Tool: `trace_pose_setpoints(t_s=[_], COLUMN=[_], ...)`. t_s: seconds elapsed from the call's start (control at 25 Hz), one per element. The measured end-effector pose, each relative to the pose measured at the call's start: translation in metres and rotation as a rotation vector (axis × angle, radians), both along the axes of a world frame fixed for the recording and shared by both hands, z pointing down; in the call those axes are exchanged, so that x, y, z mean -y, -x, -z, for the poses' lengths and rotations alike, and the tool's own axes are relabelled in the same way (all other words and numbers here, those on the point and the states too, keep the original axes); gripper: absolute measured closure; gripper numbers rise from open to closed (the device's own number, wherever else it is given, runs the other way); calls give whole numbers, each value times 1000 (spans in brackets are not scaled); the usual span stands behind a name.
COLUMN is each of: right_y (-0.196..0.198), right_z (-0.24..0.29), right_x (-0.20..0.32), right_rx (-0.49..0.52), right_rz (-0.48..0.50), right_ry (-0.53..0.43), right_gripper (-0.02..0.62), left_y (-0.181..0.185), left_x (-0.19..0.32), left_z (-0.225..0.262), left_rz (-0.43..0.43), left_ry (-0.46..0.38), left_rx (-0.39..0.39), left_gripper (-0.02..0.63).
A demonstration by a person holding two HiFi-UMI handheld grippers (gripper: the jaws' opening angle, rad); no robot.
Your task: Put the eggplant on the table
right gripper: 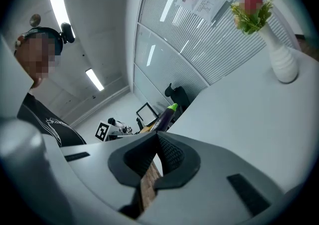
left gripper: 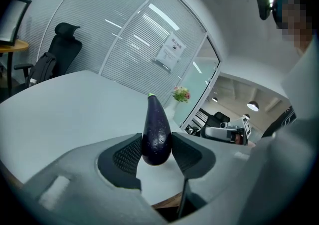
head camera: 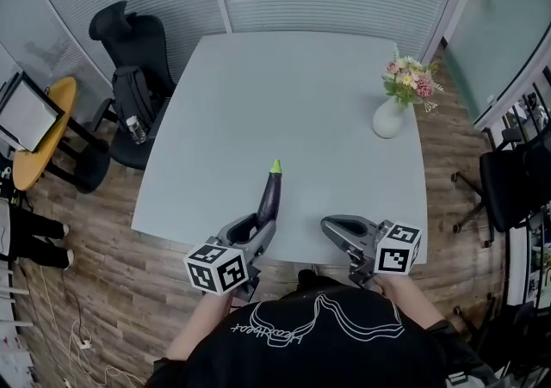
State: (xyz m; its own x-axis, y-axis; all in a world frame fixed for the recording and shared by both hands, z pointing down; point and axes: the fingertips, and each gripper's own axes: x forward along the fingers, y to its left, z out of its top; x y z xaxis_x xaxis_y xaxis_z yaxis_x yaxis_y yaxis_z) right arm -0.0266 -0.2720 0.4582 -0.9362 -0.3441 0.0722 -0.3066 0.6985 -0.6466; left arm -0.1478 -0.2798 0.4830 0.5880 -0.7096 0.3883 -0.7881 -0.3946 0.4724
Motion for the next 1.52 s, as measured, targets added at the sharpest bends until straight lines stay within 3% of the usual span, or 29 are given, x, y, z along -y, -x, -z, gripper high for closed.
trace_pose_setpoints(t_s=[0.64, 0.96, 1.52], right_y=[-16, -18, -28], right_z=[-37, -51, -68], right_x=[22, 25, 19], right_rx=[-37, -39, -54], right_rz=[-27, -31, -65], right_ry=[90, 132, 191], right_gripper=[589, 589, 589], left_y=[8, 0, 0], left_x=[42, 50, 51], left_z=[-85, -125, -161], left_rz=[13, -39, -56], left_ry=[121, 161, 220], left_rx=[117, 162, 259], left_gripper=[413, 413, 413])
